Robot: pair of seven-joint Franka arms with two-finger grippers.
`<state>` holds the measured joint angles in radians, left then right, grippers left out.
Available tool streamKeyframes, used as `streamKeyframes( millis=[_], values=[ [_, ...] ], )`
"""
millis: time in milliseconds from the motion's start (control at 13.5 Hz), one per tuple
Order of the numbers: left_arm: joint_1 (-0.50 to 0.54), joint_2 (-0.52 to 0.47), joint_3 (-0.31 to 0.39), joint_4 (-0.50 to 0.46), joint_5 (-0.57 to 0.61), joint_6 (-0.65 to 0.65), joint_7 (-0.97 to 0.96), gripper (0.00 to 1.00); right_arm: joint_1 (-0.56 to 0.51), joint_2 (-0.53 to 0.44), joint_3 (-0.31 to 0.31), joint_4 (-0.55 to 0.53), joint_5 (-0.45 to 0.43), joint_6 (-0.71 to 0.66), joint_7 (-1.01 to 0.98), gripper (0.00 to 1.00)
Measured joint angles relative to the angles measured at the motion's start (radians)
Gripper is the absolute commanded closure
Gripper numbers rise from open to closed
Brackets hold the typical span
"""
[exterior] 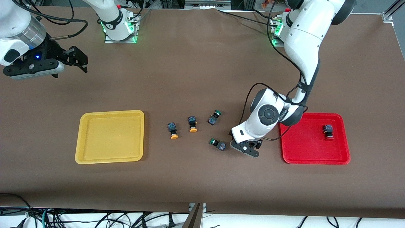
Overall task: Place red and yellow buttons in trays
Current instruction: 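Move the left gripper back and grasp the second red-capped button, then place the red button in the red tray while the right gripper reaches buttons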
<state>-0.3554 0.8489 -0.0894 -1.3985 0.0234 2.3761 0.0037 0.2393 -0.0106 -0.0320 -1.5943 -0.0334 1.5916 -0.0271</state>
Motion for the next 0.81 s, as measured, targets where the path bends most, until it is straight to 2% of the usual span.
streamKeyframes(
  millis=[296,593,815],
  values=[
    [0.008,0.025,0.011,0.01,0.093,0.029,0.001,0.0,0.0,0.001,0.0,0.0,0.0,0.001,0.0,0.0],
    [0.0,0.028,0.009,0.01,0.101,0.029,0.004,0.0,0.0,0.001,0.0,0.0,0.0,0.002,0.0,0.0],
    [-0.004,0.041,0.008,0.009,0.103,0.029,0.009,0.14,0.0,0.001,0.0,0.0,0.0,0.004,0.0,0.0]
  ],
)
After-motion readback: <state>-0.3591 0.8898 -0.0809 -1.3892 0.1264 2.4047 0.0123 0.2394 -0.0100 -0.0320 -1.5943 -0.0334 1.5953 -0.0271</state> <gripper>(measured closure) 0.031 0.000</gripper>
